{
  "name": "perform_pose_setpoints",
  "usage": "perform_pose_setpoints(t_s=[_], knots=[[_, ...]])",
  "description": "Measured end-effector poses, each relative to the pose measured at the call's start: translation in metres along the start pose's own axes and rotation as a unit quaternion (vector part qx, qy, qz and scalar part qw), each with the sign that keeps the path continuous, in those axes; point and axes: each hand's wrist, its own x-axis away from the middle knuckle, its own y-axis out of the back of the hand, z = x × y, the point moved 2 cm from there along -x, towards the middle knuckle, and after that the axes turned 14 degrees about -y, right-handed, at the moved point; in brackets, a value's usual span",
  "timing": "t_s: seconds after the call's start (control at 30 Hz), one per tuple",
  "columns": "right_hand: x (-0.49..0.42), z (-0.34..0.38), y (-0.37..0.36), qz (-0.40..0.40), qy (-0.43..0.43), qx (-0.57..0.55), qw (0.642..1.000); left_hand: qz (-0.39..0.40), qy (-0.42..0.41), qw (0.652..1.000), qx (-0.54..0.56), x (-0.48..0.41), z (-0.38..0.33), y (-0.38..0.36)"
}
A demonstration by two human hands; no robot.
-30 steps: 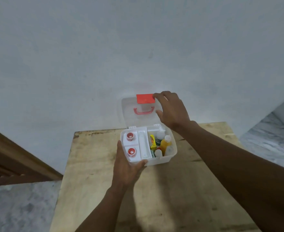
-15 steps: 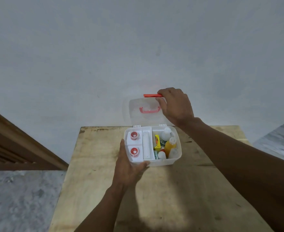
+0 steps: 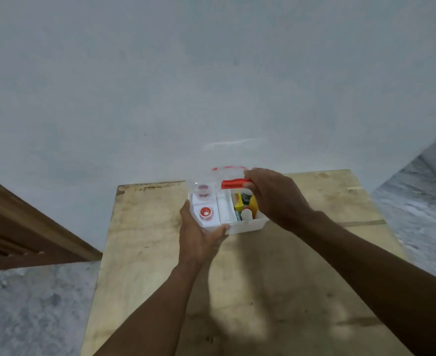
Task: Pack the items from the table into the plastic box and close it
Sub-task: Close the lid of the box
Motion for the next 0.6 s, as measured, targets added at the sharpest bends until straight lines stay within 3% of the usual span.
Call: perform_pose_setpoints(t_s=[0.27,0.47,0.6], knots=[[0.054,-0.005,-0.037,-0.022,0.037,0.033,0.999,-0.024,-0.018,0.999,-0.017,0.005,0.012,0.000],[0.061,-0.008,-0.053,-0.015,0.019,0.031,0.999,-0.032,-0.010,0.999,-0.023,0.005,0.015,-0.001],[0.064,-0.013,-0.064,-0.026,0.024,0.019,0.999,-0.013,-0.051,0.999,-0.010,0.004,0.013,0.001]])
